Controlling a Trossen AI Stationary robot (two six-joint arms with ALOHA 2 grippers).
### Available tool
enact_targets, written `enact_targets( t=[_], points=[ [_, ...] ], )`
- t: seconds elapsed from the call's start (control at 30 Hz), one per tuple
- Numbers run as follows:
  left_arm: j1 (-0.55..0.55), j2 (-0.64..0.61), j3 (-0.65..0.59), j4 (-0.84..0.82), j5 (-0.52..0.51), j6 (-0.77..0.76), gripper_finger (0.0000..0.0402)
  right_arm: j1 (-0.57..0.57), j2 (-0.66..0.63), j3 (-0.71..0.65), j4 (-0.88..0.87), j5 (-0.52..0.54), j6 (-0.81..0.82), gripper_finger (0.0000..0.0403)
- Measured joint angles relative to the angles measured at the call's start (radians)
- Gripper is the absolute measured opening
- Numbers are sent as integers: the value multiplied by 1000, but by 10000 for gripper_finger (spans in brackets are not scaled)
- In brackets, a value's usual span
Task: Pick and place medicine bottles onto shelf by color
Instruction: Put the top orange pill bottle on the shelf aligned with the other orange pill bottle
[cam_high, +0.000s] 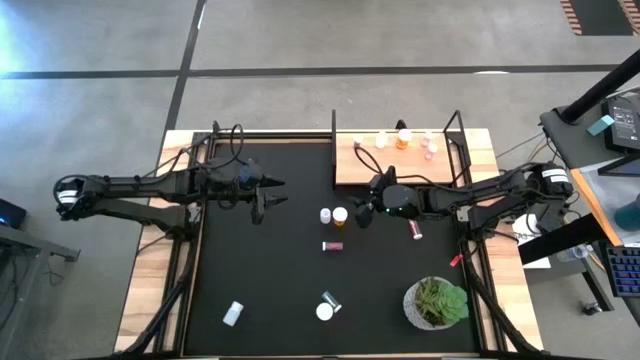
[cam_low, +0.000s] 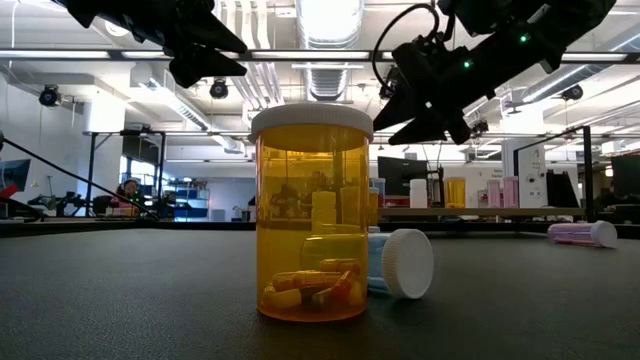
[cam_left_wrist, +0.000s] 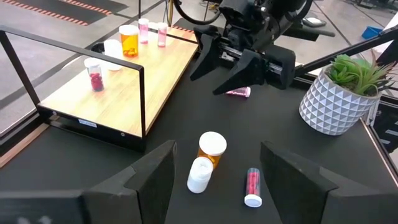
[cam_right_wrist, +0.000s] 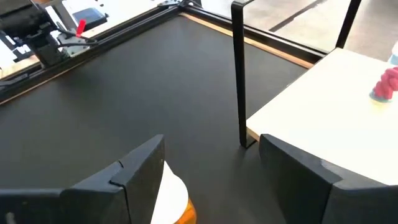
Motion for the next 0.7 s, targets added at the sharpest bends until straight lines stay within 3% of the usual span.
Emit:
enact_targets(
  t=[0.17, 0.43, 0.57, 0.7],
  points=[
    [0, 0, 0, 0, 0, 1, 215, 0, 0, 0, 0, -63, -36, 261],
    [-1, 0, 0, -1, 0, 2, 215, -3, 0, 0, -2, -133, -72, 324],
    [-1, 0, -1, -11, 0, 2, 215, -2, -2, 0, 15, -216, -10, 341],
    [0, 0, -5, -12, 0, 2, 215, -2, -2, 0, 19, -208, 25, 345]
  ],
)
